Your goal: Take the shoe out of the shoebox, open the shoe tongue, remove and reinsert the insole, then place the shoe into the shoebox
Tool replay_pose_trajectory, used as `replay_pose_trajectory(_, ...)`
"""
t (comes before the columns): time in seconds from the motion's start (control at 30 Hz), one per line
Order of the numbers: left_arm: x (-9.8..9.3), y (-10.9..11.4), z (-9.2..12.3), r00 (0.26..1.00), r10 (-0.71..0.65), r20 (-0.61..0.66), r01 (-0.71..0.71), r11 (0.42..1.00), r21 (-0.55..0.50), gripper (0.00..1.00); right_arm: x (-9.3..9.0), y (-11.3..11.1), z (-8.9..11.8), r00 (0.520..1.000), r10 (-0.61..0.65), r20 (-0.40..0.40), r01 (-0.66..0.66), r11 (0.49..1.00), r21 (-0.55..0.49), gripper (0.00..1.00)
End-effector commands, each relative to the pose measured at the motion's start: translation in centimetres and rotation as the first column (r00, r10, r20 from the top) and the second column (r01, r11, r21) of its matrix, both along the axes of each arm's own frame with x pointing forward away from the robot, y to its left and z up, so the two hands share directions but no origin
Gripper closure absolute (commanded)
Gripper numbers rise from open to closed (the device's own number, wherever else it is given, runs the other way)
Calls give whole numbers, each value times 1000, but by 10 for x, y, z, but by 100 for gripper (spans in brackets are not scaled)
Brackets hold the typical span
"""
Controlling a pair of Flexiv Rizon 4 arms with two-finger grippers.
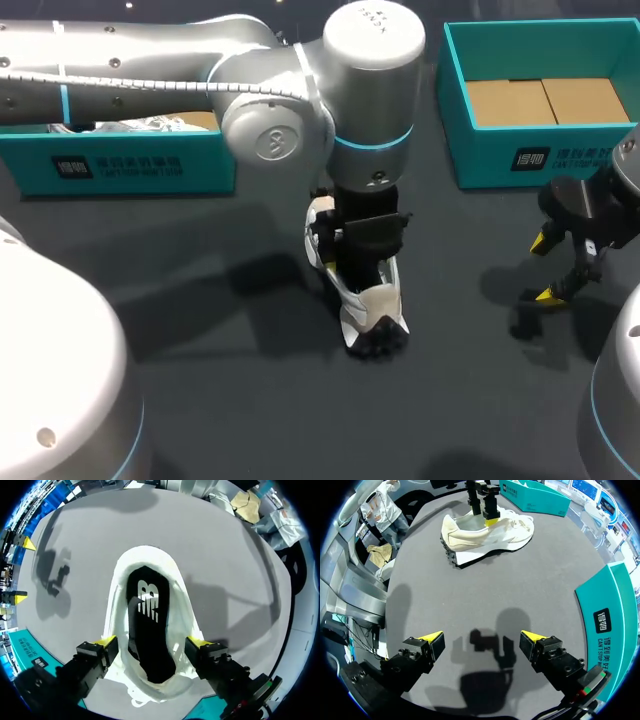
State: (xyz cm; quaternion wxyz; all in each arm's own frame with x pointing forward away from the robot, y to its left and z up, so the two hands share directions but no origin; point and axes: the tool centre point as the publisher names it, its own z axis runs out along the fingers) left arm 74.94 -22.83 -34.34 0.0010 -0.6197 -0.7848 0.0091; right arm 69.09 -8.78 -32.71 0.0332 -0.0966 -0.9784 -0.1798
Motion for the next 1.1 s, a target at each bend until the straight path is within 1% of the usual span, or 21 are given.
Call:
replay_pose_trajectory(0.03,4,3,0,1000,-2,-2,2,1000,-5,16,-1,0,0,1000,0,2,0,1000,-2,0)
replay_pose_trajectory(0.23,5,3,0,1000,1,3,-1,1000,-1,15,-1,0,0,1000,0,2,0,1000,-2,0)
replay_pose_trajectory(0.37,9,4,1,1000,4,5,-4,1000,1,15,-1,0,0,1000,0,2,0,1000,-2,0)
replay_pose_trajectory(0.5,15,7,5,1000,10,9,-10,1000,0,15,-1,0,0,1000,0,2,0,1000,-2,0)
replay_pose_trajectory(0.63,26,12,12,1000,21,12,-21,1000,-6,17,-1,0,0,1000,0,2,0,1000,-2,0)
replay_pose_trajectory(0.7,32,15,17,1000,27,11,-26,1000,-10,20,-1,0,0,1000,0,2,0,1000,-2,0)
replay_pose_trajectory(0.9,49,22,32,999,41,13,-41,999,-19,32,-1,0,0,1000,0,2,0,1000,-2,0)
replay_pose_trajectory(1.03,61,27,44,998,51,23,-50,998,-22,33,-1,0,0,1000,0,2,0,1000,-2,0)
replay_pose_trajectory(1.1,68,31,50,998,57,24,-57,998,-28,38,-1,0,0,1000,0,2,0,1000,-2,0)
